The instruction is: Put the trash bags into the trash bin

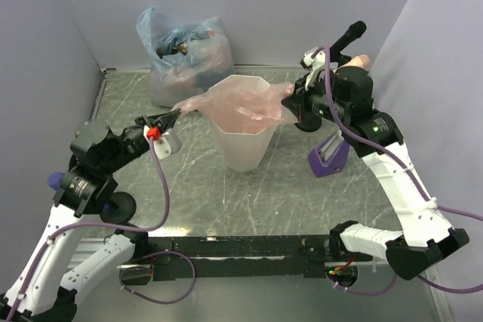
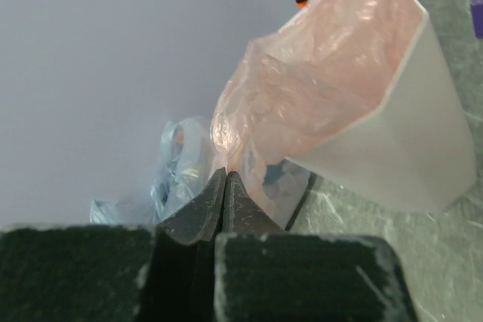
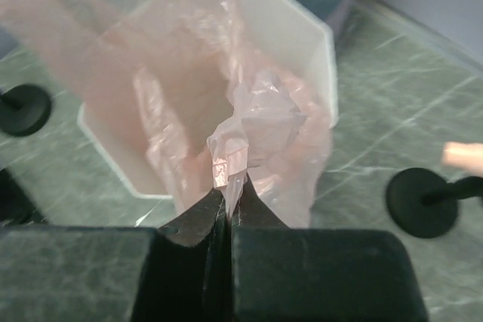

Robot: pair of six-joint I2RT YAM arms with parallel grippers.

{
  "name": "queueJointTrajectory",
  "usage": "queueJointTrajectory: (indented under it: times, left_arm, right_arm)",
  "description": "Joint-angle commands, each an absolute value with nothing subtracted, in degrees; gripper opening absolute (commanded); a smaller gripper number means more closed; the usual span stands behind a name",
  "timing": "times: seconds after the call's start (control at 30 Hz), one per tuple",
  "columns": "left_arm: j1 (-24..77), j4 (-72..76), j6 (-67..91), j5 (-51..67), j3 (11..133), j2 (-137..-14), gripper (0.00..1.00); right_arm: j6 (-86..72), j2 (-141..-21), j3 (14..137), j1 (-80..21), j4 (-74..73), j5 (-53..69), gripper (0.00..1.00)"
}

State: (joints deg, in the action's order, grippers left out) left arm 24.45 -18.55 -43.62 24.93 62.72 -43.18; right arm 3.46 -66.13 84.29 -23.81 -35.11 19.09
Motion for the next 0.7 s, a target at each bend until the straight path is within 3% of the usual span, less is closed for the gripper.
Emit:
queueJointTrajectory:
  times: [0.0, 0.27, 0.43, 0.5, 0.57, 0.67]
  left_arm:
    - [24.2, -20.3, -48.3, 28.0, 61.8, -42.0, 0.01]
    - [24.3, -26.8, -55.4, 20.8, 61.2, -39.6, 0.01]
    - [24.3, -23.2, -51.5, 15.7, 57.0, -36.0, 0.01]
    - [24.3, -21.5, -50.0, 15.5, 56.3, -36.2, 0.04]
    - [24.3, -19.1, -45.6, 16.5, 57.5, -37.2, 0.27]
    - [24.3, -18.8, -38.9, 18.5, 64.0, -40.6, 0.41]
  right_arm:
    - [1.0, -63.9, 83.0, -23.7, -32.8, 28.4, 0.0]
    - [2.4, -55.8, 77.4, -22.4, -31.6, 28.7, 0.0]
    - [0.7, -53.0, 73.0, -21.5, -31.1, 25.9, 0.0]
    - [0.2, -53.2, 72.8, -20.8, -30.4, 25.8, 0.16]
    - [1.2, -54.6, 75.0, -20.3, -29.9, 26.2, 0.44]
    - [5.7, -57.9, 82.9, -19.9, -31.7, 25.1, 0.57]
